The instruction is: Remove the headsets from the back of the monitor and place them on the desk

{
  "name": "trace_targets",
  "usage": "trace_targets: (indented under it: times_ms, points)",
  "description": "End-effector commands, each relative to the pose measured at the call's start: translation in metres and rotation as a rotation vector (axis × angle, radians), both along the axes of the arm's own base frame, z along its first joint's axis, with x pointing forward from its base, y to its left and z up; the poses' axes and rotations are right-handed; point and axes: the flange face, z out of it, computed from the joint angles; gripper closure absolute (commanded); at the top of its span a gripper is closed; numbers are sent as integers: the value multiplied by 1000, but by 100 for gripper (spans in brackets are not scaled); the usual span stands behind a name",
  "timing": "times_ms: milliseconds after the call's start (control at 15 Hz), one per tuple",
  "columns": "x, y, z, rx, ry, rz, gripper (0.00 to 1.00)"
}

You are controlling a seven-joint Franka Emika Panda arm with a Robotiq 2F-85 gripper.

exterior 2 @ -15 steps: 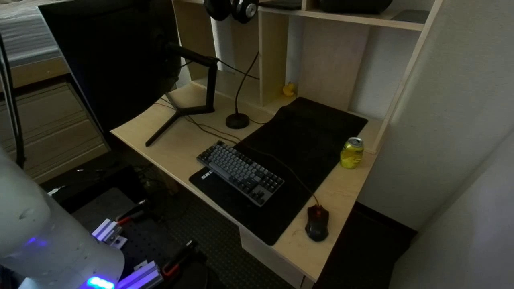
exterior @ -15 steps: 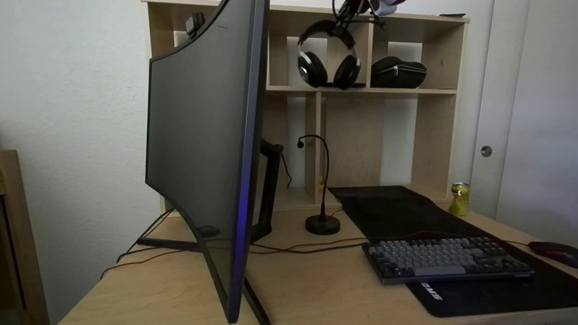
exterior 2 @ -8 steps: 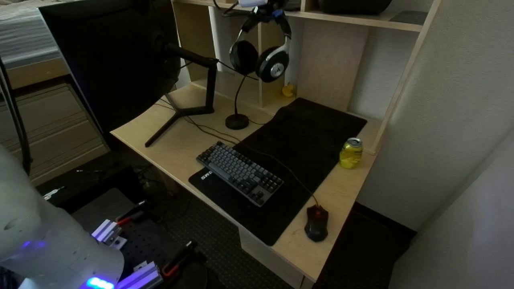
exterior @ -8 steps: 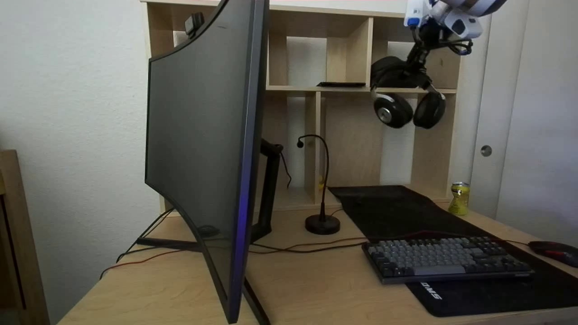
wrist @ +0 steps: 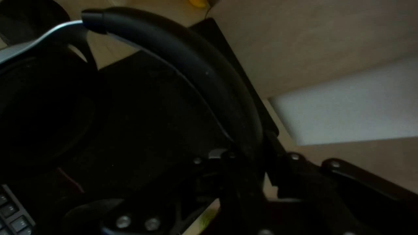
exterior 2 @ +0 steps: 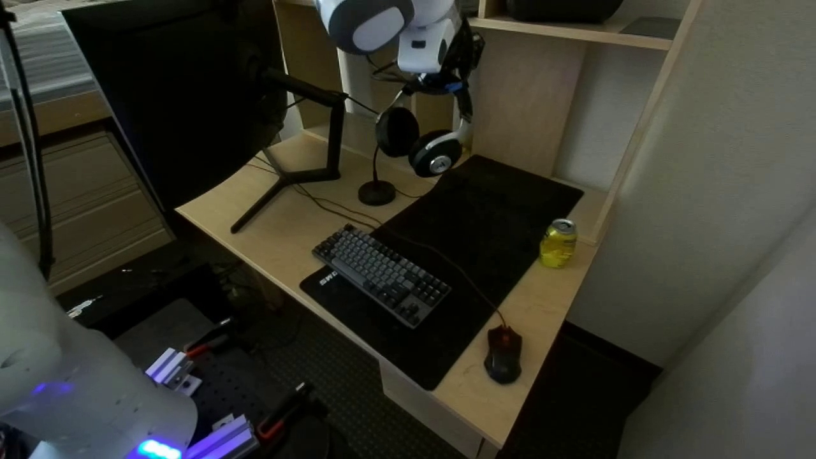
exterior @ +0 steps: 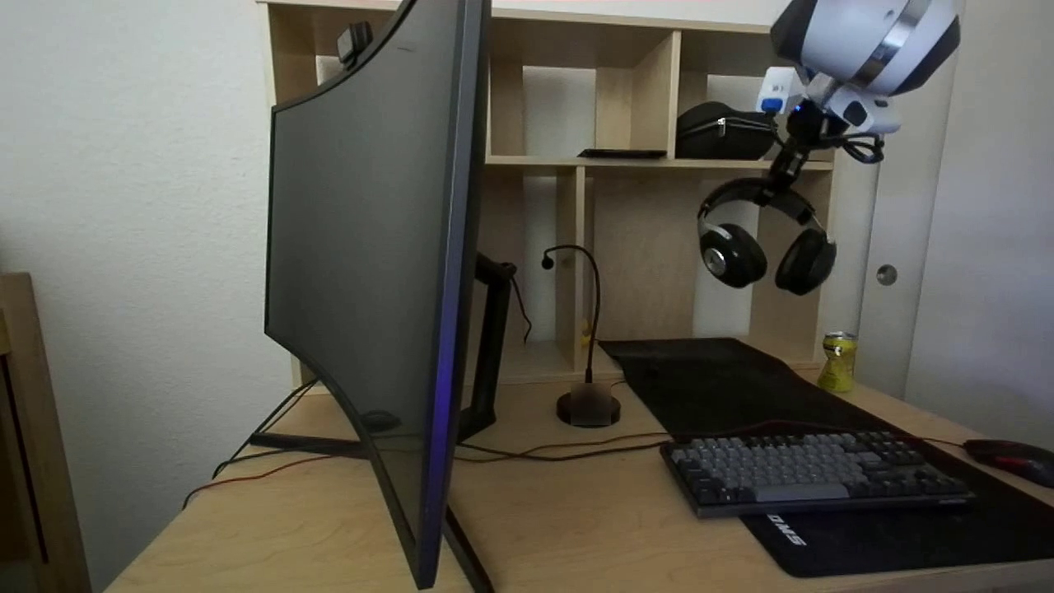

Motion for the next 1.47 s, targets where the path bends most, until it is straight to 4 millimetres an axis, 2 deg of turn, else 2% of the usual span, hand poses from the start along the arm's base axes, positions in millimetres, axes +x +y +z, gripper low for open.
trace_targets:
  times_ms: [0, 133, 200, 267, 333, 467, 533, 667, 867, 1133, 1333, 1400]
  points:
    - [50, -58, -47, 32, 13, -192, 94]
    - [76, -75, -75, 81, 34, -282, 94]
    - [89, -76, -84, 93, 56, -314, 94]
    - [101, -75, -84, 102, 69, -318, 94]
    - [72, -75, -92, 70, 80, -286, 77]
    - [93, -74, -102, 81, 78, -312, 77]
    - [97, -71, -111, 70, 103, -310, 94]
    - [116, -69, -146, 85, 155, -371, 94]
    - [133, -62, -185, 147, 221, -474, 94]
    - [154, -57, -219, 199, 227, -577, 94]
    - [161, -58, -235, 208, 280, -626, 94]
    - [161, -59, -237, 203, 297, -635, 71]
